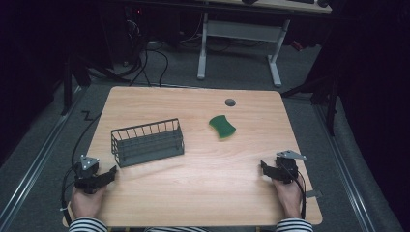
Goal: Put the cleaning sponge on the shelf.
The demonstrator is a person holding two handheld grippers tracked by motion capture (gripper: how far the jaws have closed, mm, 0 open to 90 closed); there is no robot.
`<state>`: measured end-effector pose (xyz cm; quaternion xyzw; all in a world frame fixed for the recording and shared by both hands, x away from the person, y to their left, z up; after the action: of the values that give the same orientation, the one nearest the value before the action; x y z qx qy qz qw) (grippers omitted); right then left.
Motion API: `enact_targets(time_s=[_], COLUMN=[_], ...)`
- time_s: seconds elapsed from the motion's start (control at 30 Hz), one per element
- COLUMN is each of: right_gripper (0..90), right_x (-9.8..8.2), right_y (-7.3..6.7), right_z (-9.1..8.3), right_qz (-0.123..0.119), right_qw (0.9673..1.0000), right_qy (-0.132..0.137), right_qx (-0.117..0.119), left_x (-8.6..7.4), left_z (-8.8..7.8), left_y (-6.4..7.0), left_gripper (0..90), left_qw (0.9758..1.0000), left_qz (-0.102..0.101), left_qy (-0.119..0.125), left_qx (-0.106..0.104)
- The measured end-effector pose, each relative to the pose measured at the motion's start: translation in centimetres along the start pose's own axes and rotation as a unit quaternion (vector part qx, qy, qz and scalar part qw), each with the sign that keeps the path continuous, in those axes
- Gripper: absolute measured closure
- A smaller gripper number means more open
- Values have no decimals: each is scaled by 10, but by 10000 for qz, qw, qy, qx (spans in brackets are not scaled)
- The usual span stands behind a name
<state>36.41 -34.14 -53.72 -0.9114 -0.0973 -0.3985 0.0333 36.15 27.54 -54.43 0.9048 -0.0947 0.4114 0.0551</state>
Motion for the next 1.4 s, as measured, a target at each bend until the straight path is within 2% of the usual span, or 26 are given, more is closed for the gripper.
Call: enact_targets(time_s=[0.17, 0.33, 0.37, 0.47, 0.5, 0.67, 0.8, 0.9, 0.93, 1.03, 1.1, 1.13, 1.2, 1.23, 1.27, 1.3, 1.4], right_gripper=[317, 398, 440, 469, 498, 528, 560, 584, 584, 595, 605, 605, 613, 617, 617, 624, 627], right_x=[0, 1, 1, 2, 3, 8, 18, 30, 30, 38, 47, 47, 52, 58, 58, 63, 68], right_y=[-1, -1, -2, -4, -6, -12, -21, -36, -36, -48, -62, -62, -73, -84, -84, -95, -106], right_z=[-1, -2, -2, -3, -3, -7, -11, -11, -11, -9, -5, -5, -2, 3, 3, 8, 14], right_qz=[27, 50, 54, 68, 74, 42, -106, -301, -301, -409, -533, -533, -632, -718, -718, -808, -940], right_qw=[10000, 10000, 9999, 9998, 9996, 9989, 9977, 9961, 9961, 9944, 9921, 9921, 9901, 9877, 9877, 9849, 9825], right_qy=[-22, 28, 55, 83, 119, 111, 190, 205, 205, 209, 199, 199, 207, 179, 179, 135, 114], right_qx=[-13, 41, 69, 142, 257, 448, 638, 803, 803, 952, 1120, 1120, 1237, 1375, 1375, 1525, 1606], left_x=[0, 0, -1, -1, -2, -3, -1, 2, 3, 6, 8, 9, 12, 13, 14, 15, 16], left_z=[0, 0, -1, -2, -4, -9, -17, -20, -21, -21, -22, -22, -21, -20, -19, -18, -16], left_y=[1, -1, -2, -2, -2, 2, 8, 13, 14, 19, 20, 21, 22, 23, 23, 25, 27], left_gripper=[292, 289, 289, 290, 289, 298, 309, 335, 335, 354, 387, 387, 411, 432, 432, 456, 480], left_qw=[10000, 9999, 9999, 9999, 9999, 9997, 9992, 9988, 9987, 9985, 9985, 9985, 9983, 9983, 9983, 9983, 9982], left_qz=[55, -3, -48, -58, -43, 3, 147, 215, 230, 277, 280, 281, 269, 268, 267, 269, 285], left_qy=[-27, 1, 8, 25, 52, 121, 183, 192, 179, 144, 136, 126, 123, 106, 95, 104, 99], left_qx=[-43, -115, -139, -145, -149, -231, -330, -405, -414, -439, -454, -460, -495, -501, -503, -501, -516])
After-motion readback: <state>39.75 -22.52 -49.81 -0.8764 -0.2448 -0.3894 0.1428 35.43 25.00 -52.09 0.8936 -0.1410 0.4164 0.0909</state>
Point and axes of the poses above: each handheld gripper's, and its own axes: z roughly forward along the jaws, x roughly out of its top, y roughly to its right, the point moved 1 cm from there along z, roughly forward along the jaws, and after that the axes turned 1 degree about y, right-handed, at the moved point
